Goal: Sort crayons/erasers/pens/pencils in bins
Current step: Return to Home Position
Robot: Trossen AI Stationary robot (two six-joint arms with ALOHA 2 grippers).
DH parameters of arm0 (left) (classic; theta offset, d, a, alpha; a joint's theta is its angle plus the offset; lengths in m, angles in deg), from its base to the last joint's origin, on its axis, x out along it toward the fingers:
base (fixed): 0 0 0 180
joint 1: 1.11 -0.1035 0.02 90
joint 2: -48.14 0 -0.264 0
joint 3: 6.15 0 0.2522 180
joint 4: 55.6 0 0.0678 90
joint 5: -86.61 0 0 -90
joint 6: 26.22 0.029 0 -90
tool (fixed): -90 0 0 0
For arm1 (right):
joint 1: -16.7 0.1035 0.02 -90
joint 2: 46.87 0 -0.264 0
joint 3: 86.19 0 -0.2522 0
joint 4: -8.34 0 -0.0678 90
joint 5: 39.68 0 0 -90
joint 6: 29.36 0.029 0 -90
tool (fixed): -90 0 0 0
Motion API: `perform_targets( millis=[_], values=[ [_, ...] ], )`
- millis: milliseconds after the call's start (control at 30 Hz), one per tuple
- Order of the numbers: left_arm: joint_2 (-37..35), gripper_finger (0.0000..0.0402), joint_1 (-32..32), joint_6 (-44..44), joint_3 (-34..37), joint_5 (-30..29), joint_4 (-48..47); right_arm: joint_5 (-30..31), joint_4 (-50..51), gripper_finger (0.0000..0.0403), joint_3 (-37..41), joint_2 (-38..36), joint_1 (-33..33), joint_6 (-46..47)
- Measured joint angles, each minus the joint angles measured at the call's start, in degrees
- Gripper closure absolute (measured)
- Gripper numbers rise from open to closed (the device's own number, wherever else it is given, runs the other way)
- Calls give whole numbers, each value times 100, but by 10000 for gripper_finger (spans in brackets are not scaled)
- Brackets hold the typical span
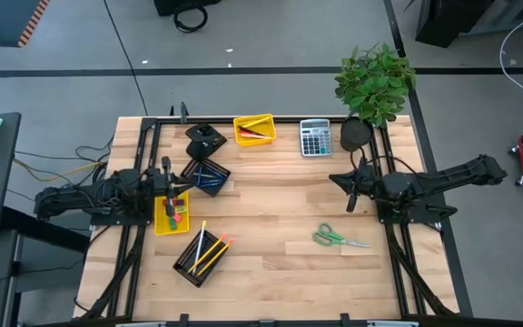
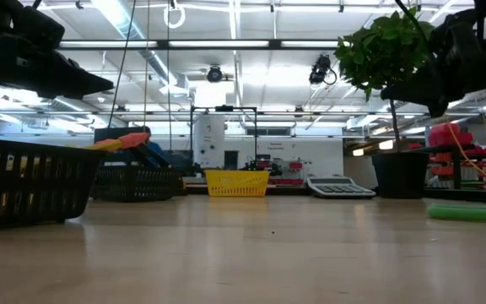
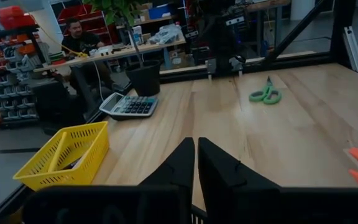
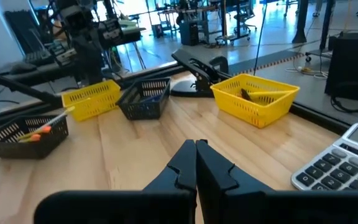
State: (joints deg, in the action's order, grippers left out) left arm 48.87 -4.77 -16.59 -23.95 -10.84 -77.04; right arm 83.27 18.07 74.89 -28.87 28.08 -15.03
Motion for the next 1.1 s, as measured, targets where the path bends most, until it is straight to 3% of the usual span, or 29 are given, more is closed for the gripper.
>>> perform_targets(
  millis=[100, 300, 433, 667, 1100],
  values=[
    [0, 372, -1, 0, -5, 1, -36, -2, 174, 394, -32, -3, 0, 2],
    [0, 362, 0, 0, -7, 1, -43, -132, 1815, 394, -8, 21, 0, 8],
    [-1, 363, 0, 0, -8, 1, -47, -255, 1836, 394, -12, 53, 4, 151],
    [-2, 373, 0, 0, -8, 3, -58, -323, 1839, 394, -12, 76, 0, 1357],
    [-4, 362, 0, 0, -8, 3, -63, -323, 1841, 394, -12, 78, 0, 1335]
  ],
)
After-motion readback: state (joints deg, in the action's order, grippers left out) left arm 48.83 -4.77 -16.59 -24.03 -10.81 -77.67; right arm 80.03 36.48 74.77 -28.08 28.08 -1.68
